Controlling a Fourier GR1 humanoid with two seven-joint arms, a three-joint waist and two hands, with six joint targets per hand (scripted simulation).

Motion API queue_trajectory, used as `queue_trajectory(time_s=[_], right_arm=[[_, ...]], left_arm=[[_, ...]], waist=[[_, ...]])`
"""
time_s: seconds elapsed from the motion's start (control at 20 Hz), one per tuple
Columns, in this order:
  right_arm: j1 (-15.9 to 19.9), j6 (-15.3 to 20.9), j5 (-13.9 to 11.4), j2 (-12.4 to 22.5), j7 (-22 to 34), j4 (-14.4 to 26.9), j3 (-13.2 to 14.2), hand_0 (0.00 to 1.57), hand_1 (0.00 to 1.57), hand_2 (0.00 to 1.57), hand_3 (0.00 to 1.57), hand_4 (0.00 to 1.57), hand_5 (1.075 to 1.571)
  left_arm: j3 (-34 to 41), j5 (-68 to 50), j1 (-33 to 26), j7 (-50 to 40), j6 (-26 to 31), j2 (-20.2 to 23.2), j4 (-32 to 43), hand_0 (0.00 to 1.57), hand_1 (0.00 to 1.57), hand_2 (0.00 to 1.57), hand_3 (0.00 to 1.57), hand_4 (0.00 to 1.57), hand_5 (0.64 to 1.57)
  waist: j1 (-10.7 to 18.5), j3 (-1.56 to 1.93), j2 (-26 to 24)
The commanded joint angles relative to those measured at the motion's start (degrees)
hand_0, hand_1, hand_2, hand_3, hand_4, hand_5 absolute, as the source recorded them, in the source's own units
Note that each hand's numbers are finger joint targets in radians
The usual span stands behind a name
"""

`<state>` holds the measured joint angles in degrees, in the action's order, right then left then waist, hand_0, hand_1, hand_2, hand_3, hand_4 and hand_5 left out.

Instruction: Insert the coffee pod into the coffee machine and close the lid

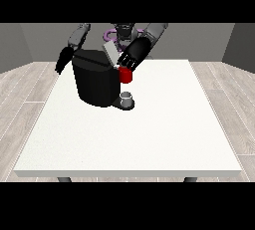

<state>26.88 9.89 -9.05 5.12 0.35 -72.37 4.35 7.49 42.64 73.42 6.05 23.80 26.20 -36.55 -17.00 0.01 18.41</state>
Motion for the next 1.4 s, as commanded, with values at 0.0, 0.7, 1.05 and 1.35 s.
queue_trajectory(time_s=[0.0, 0.7, 1.05, 1.35], right_arm=[[0.3, 0.3, 0.2, 0.6, -3.5, 2.0, 1.1, 0.00, 0.00, 0.00, 0.00, 0.14, 1.571], [-0.7, 0.5, 0.9, 0.9, -2.2, 2.6, 2.3, 0.00, 0.00, 0.00, 0.00, 0.00, 1.571], [-1.2, 2.3, -1.2, -2.6, -0.1, -1.7, -1.9, 0.00, 0.00, 0.00, 0.00, 0.06, 1.571], [-0.4, 1.7, -3.2, -1.7, 0.2, -2.6, -3.8, 0.00, 0.00, 0.00, 0.00, 0.11, 1.571]], left_arm=[[0.3, 0.1, 2.6, -0.3, 1.2, 1.5, -0.3, 1.21, 1.21, 1.24, 1.21, 0.36, 1.571], [-4.7, 5.9, -0.9, 3.0, -4.1, 0.3, -1.3, 1.17, 1.17, 1.19, 1.07, 0.00, 1.571], [-2.8, 6.1, -1.1, 4.5, -6.7, 1.7, 1.7, 1.12, 1.12, 1.14, 0.98, 0.00, 1.571], [-0.8, 5.5, 1.3, 6.3, -9.3, 2.9, 1.6, 1.25, 1.25, 1.21, 0.96, 0.00, 1.571]], waist=[[0.4, 0.03, 1.5], [1.3, 0.03, 0.5], [-1.4, 0.00, 0.8], [-3.2, -0.02, 3.2]])
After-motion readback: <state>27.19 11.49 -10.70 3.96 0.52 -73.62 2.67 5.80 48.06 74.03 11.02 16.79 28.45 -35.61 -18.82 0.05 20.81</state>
